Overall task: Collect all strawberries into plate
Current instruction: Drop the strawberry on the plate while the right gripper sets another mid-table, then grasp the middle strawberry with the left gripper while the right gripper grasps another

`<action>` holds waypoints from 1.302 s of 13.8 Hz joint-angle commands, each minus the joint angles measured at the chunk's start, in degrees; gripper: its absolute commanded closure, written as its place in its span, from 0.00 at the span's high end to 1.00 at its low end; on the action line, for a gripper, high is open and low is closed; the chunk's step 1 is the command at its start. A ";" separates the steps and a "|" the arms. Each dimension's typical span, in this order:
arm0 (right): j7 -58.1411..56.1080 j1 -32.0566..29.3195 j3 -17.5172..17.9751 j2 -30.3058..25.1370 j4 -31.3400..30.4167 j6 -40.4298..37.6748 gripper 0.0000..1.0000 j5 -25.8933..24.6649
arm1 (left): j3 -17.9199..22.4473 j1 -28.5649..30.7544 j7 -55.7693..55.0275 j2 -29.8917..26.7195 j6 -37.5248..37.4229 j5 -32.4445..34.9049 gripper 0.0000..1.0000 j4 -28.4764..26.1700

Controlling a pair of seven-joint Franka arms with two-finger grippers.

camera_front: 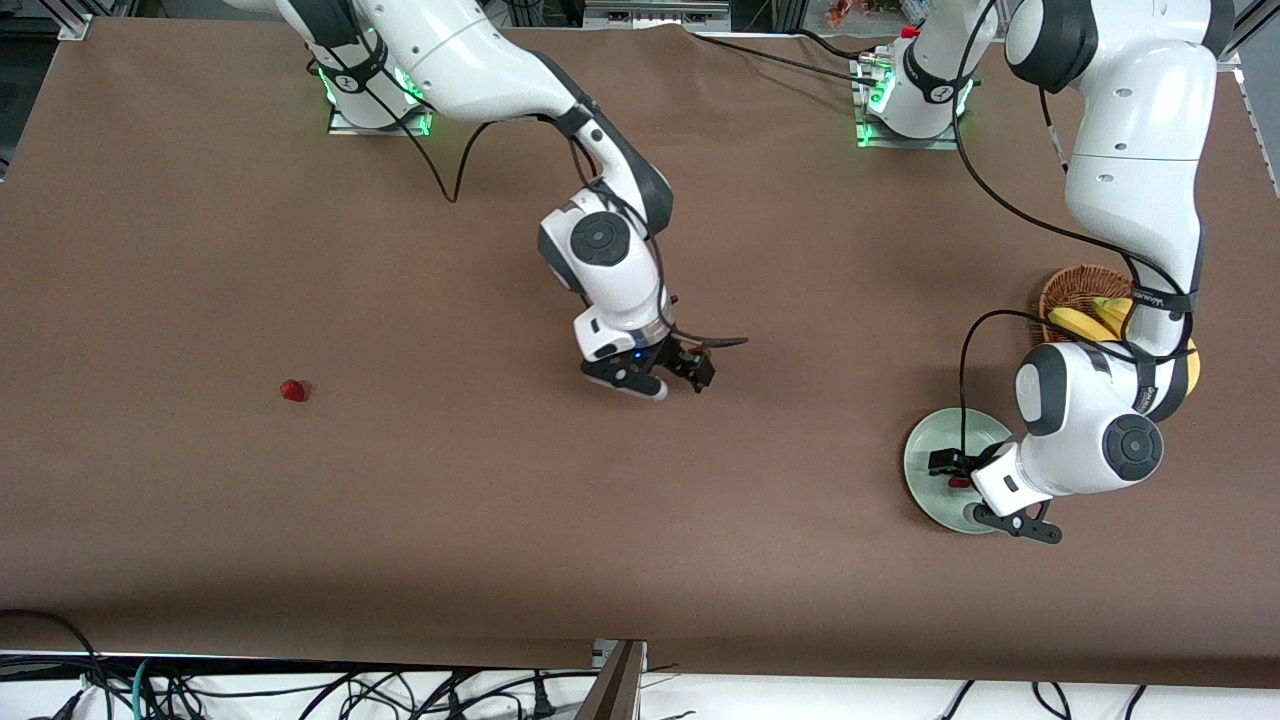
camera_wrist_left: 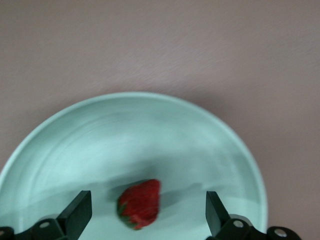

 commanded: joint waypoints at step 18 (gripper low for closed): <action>-71.75 -24.55 -17.69 -11.60 -12.51 -32.03 1.00 0.21 | -22.28 -12.27 -69.37 -6.20 -0.05 5.58 1.00 -11.71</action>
